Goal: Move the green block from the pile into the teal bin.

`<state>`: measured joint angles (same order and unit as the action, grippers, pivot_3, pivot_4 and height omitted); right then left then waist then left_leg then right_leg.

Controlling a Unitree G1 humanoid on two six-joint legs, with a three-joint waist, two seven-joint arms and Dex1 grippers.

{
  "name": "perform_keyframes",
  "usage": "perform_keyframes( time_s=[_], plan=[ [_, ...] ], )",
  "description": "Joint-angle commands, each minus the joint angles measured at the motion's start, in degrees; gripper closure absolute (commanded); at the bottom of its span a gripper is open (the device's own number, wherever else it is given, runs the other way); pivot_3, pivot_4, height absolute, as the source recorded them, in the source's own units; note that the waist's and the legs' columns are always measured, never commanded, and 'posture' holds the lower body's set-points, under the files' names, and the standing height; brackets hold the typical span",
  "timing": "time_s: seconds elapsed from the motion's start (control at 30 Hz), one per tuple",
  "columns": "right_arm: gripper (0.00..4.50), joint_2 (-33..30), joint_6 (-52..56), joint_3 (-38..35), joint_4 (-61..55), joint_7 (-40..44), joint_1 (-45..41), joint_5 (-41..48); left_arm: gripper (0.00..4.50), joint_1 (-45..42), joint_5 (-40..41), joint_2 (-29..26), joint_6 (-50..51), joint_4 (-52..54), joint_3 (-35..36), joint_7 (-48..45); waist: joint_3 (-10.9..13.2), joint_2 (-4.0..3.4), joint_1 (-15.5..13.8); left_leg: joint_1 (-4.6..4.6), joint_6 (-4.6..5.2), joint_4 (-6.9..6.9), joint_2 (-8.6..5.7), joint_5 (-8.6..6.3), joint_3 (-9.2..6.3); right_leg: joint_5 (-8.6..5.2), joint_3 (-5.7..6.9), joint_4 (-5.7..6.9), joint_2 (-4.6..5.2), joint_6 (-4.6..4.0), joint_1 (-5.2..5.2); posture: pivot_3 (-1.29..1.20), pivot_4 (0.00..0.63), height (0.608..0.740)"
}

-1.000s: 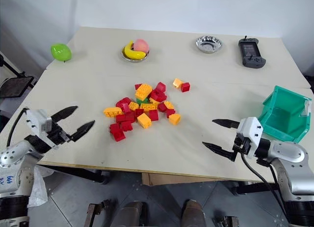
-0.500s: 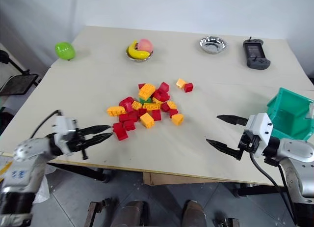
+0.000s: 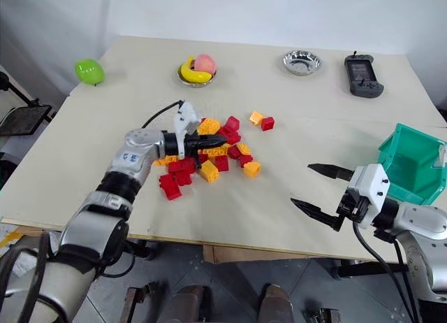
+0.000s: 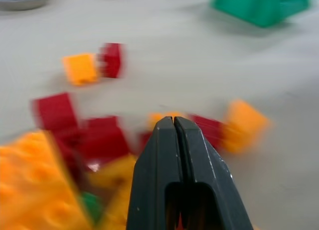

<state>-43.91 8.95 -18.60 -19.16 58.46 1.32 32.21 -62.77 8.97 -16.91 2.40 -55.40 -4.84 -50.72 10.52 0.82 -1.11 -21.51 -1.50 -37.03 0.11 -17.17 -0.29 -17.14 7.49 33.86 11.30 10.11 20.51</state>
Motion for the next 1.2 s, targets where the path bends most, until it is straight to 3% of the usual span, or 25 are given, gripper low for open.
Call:
perform_keyframes(
  time_s=[0.03, 0.3, 0.5, 0.67, 0.77, 0.93, 1.03, 1.2],
  plan=[
    [0.0, 1.9, -0.6, -1.9, -3.9, -2.3, 2.7, 0.7, 4.46, -2.9, -0.7, -1.7, -1.6, -5.7, 4.3, 8.4, 0.0, 0.07, -0.1, 0.0, 0.0, 0.01, 0.0, 0.0, 0.0, 0.0, 0.01, 0.0, 0.0, 0.0, 0.0, 0.0, 0.15, 0.74],
    [0.0, 5.6, -1.7, 0.4, -6.8, -5.6, 5.8, -0.8, 4.46, -2.1, -3.9, -5.1, -7.7, -10.9, 7.2, 18.8, 0.1, 0.24, -0.6, -0.03, 0.02, -0.08, -0.01, -0.01, -0.01, 0.02, -0.01, 0.03, 0.01, 0.04, 0.0, 0.0, 0.15, 0.74],
    [0.0, 6.5, -1.8, 1.9, -6.5, -5.9, 5.6, -1.0, 4.46, 2.8, -2.6, -4.9, -7.6, -4.2, 6.9, 7.0, 0.2, 0.29, -0.3, -0.08, 0.05, -0.05, -0.05, -0.04, -0.01, 0.03, -0.01, 0.0, 0.02, 0.05, 0.03, 0.0, 0.15, 0.74],
    [0.0, 6.5, -2.3, 3.2, -4.9, -5.5, 3.4, -1.6, 4.46, 11.2, 0.0, -6.3, -7.4, 8.6, 6.2, -4.5, 0.2, 0.29, 0.1, -0.06, 0.05, -0.1, 0.0, -0.04, 0.03, 0.03, -0.06, 0.03, 0.0, 0.05, 0.04, 0.0, 0.15, 0.74],
    [0.0, 6.4, -3.4, 3.6, -2.8, -4.7, 1.2, -2.2, 4.46, 17.9, 4.0, -9.9, -6.7, 17.2, 7.9, -12.2, 0.2, 0.29, 0.6, 0.01, 0.04, -0.09, 0.02, -0.04, 0.07, 0.03, -0.12, 0.1, 0.0, 0.04, 0.04, 0.0, 0.15, 0.74],
    [0.0, 7.2, -5.3, 5.3, 0.7, -4.1, -1.7, -3.0, 4.46, 23.6, 8.7, -15.9, -3.2, 23.1, 14.7, -10.1, 0.2, 0.29, 1.1, 0.03, 0.04, -0.13, 0.03, -0.04, 0.09, 0.03, -0.16, 0.13, 0.0, 0.04, 0.04, 0.0, 0.15, 0.74],
    [0.0, 8.1, -6.2, 7.1, 2.3, -3.4, -3.1, -3.5, 3.84, 28.5, 11.8, -19.6, -1.2, 26.5, 20.4, -8.4, 0.2, 0.29, 1.3, 0.05, 0.04, -0.14, 0.04, -0.04, 0.08, 0.03, -0.17, 0.16, 0.01, 0.04, 0.03, 0.0, 0.15, 0.74],
    [0.0, 8.7, -7.4, 8.5, 4.9, -2.1, -5.2, -3.8, 2.3, 39.4, 13.8, -25.0, -1.0, 31.8, 27.1, -7.8, 0.2, 0.27, 1.3, 0.08, 0.04, -0.09, 0.03, -0.06, 0.09, 0.03, -0.2, 0.14, 0.01, 0.04, 0.04, 0.0, 0.15, 0.74]
  ],
)
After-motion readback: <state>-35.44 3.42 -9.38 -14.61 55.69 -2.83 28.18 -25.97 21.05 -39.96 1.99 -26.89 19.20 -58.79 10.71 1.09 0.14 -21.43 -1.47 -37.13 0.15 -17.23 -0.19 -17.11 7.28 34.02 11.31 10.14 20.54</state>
